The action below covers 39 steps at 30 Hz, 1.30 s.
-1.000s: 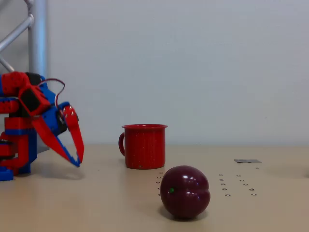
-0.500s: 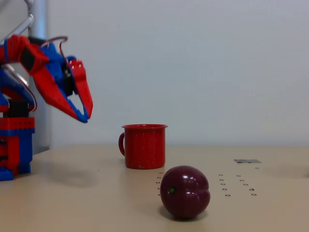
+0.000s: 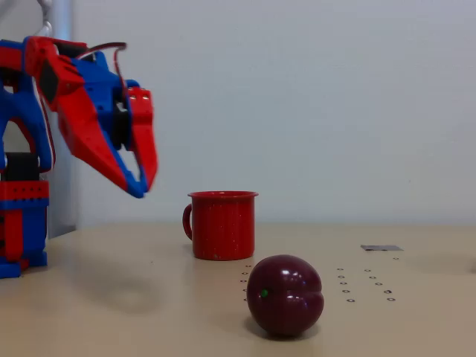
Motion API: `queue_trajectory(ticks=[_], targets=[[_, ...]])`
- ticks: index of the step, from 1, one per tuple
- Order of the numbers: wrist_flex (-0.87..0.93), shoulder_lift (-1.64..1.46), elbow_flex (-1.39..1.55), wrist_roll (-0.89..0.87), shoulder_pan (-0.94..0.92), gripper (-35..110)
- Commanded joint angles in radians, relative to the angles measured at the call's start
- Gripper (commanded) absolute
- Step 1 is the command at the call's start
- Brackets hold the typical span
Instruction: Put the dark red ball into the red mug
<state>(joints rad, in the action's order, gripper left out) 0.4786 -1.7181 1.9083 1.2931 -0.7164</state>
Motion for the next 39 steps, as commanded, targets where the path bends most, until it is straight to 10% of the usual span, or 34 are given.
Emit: queue_trajectory(ticks=[1, 20, 39], targets=[[-0.058, 0.015, -0.129, 0.044, -0.014, -2], [-0.173, 0.218, -0.216, 0.199, -0.017, 42], [-0.238, 0.442, -0.416, 0.262, 0.109, 44]])
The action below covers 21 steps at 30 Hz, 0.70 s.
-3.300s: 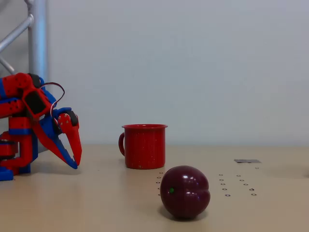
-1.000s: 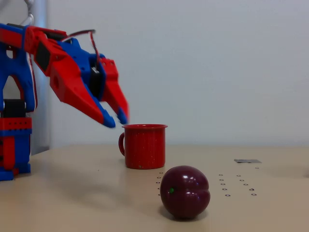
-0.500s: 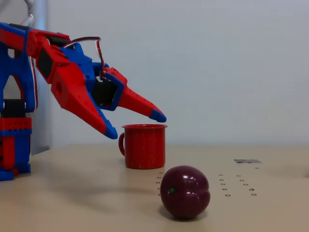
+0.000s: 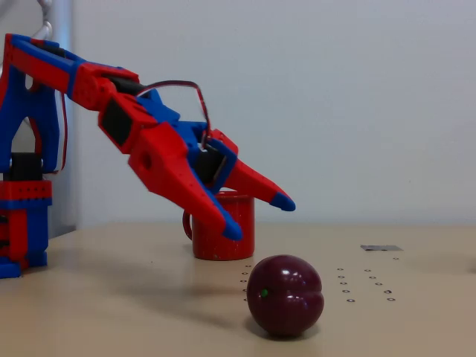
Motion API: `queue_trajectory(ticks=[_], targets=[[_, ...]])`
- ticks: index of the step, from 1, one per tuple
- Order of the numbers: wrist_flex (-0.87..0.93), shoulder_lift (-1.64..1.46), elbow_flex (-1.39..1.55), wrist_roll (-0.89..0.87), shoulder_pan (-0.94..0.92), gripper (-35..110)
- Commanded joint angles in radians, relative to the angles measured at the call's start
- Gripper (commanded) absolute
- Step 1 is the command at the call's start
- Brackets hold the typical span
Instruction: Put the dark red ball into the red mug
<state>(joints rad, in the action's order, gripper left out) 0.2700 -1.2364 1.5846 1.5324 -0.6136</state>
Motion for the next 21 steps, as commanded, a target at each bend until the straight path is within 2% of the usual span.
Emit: queue_trajectory(ticks=[1, 7, 21], targets=[[-0.031, -0.034, -0.097, 0.029, 0.006, 44], [-0.121, 0.038, -0.124, 0.067, -0.006, 43], [-0.209, 0.183, -0.215, 0.117, -0.032, 44]])
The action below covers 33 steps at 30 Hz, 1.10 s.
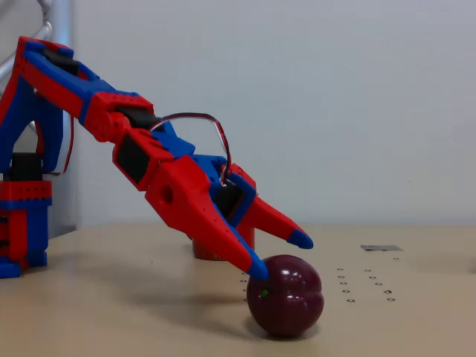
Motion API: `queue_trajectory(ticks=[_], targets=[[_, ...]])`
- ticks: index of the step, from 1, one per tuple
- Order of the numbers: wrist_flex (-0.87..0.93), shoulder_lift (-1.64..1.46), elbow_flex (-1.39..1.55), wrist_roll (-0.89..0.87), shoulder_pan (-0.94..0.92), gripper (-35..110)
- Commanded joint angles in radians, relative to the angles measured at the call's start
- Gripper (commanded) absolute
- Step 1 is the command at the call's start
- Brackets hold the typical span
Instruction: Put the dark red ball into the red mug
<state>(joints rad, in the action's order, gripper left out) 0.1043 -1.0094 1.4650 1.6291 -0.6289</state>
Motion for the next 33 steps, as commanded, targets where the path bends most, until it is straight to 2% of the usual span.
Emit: queue_trajectory(ticks=[1, 17, 33], targets=[[-0.044, -0.038, -0.1, 0.026, -0.02, 45], [-0.16, 0.067, -0.114, 0.057, -0.002, 48], [-0.304, 0.11, -0.055, 0.11, 0.014, 45]])
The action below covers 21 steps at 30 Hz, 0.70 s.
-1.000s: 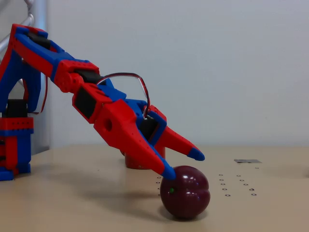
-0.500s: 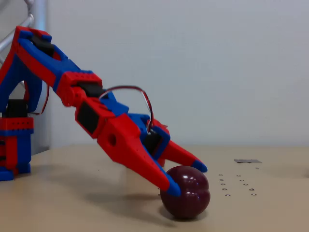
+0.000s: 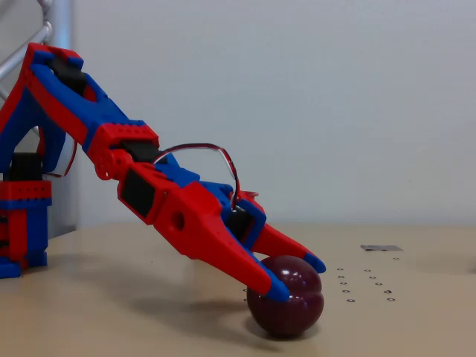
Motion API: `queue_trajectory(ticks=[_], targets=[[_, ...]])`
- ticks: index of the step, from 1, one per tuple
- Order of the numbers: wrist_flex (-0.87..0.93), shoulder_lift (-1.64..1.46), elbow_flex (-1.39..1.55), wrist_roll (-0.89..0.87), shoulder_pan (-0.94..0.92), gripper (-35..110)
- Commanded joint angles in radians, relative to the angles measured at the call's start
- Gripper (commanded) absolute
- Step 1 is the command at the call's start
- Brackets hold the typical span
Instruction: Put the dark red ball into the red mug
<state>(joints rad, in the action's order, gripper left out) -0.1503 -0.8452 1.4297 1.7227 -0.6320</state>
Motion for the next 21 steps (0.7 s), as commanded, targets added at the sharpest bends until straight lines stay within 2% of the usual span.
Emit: queue_trajectory(ticks=[1, 13, 21], targets=[[-0.055, -0.054, -0.017, 0.026, 0.017, 44], [-0.215, -0.052, 0.077, 0.089, 0.005, 43], [-0.225, -0.046, 0.112, 0.052, 0.014, 44]])
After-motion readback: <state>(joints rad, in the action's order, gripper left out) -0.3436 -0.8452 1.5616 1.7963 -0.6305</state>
